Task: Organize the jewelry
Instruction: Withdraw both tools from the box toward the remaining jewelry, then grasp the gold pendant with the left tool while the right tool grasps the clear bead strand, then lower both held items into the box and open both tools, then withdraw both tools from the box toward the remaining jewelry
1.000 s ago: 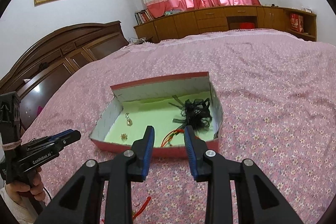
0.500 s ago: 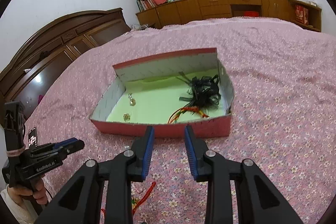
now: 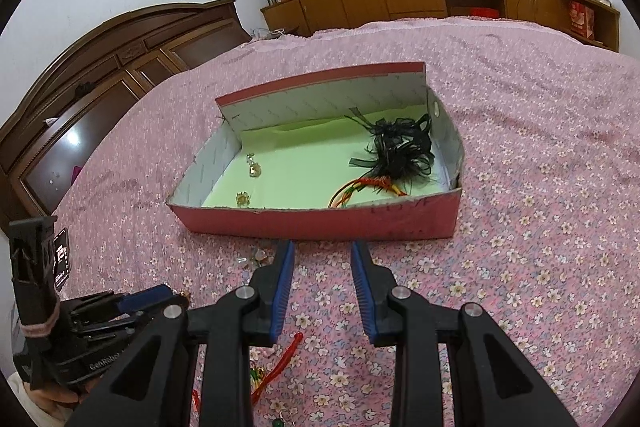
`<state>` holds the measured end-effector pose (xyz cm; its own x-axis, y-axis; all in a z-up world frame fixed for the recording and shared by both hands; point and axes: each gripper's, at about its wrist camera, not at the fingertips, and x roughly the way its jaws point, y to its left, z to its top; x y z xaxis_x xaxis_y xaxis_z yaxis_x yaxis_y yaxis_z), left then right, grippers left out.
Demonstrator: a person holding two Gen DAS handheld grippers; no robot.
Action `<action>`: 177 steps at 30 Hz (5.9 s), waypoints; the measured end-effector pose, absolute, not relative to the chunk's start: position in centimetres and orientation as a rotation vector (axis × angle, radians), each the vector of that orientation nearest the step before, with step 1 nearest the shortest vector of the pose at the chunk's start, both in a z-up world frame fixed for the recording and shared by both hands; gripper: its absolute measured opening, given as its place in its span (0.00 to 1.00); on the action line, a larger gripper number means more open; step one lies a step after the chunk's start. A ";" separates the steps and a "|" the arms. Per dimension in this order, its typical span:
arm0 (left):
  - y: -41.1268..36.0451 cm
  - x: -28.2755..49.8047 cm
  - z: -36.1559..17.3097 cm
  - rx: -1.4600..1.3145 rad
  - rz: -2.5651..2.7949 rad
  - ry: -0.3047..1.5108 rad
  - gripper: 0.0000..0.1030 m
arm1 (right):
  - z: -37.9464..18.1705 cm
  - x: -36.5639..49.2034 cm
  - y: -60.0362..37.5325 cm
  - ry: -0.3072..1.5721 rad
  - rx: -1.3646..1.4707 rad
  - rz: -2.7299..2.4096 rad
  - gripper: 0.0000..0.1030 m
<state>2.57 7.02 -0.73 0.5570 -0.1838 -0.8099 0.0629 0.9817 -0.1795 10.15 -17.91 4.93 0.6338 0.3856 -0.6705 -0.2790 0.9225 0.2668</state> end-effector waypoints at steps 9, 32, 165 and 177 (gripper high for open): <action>6.3 2.9 -2.1 -0.115 -0.079 0.958 0.23 | 3.7 10.8 -17.1 0.845 0.147 0.399 0.31; 8.7 0.6 0.1 -0.146 -0.100 0.821 0.10 | -0.9 14.5 -12.4 0.961 0.117 0.386 0.16; 6.3 9.6 6.6 -0.130 -0.106 0.635 0.29 | 7.3 17.0 -18.1 0.649 0.172 0.346 0.34; 6.0 6.8 9.0 -0.126 -0.141 0.619 0.29 | 9.5 13.3 -19.6 0.623 0.173 0.350 0.34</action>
